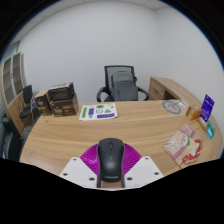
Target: Arrange mouse
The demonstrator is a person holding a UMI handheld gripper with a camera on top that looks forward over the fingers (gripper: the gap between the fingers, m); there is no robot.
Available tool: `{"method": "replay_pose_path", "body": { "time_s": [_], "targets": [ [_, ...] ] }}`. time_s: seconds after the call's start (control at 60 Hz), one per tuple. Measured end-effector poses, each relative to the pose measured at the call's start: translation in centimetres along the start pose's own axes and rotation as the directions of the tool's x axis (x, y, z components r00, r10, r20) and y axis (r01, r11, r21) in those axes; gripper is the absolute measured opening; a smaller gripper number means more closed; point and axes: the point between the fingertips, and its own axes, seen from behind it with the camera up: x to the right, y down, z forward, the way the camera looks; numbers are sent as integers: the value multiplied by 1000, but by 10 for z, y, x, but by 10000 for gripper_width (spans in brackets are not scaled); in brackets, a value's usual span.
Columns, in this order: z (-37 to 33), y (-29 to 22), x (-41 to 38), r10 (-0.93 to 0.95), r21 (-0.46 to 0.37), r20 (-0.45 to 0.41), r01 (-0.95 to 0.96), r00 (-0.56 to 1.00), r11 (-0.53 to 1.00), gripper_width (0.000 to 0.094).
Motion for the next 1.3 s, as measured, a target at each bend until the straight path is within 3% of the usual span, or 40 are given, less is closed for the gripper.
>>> {"method": "replay_pose_path", "body": {
  "time_s": [0.2, 0.333, 0.533, 0.7, 0.85, 1.017, 1.05, 1.083, 1.133, 1.183, 1.3],
  "targets": [
    [-31, -92, 139, 25, 128, -134, -8, 991, 992, 267],
    [-27, -98, 233, 50, 139, -219, -20, 975, 990, 266],
    [19, -25, 329, 68, 25, -258, -63, 964, 998, 267],
    [53, 46, 354, 66, -65, -253, -86, 965, 994, 267],
    [60, 73, 355, 89, -87, -224, -111, 971, 990, 279],
    [61, 78, 356, 105, -68, -205, -121, 973, 990, 480],
    [60, 78, 358, 108, -68, -212, -125, 971, 990, 623],
    [55, 78, 367, 98, -70, -246, -119, 964, 990, 881],
    [45, 72, 375, 81, -62, -285, -103, 955, 993, 836],
    [27, 62, 371, 84, -45, -288, -101, 954, 994, 881],
    [-41, 39, 338, 78, -19, -262, -86, 962, 996, 871]
  ]
}}
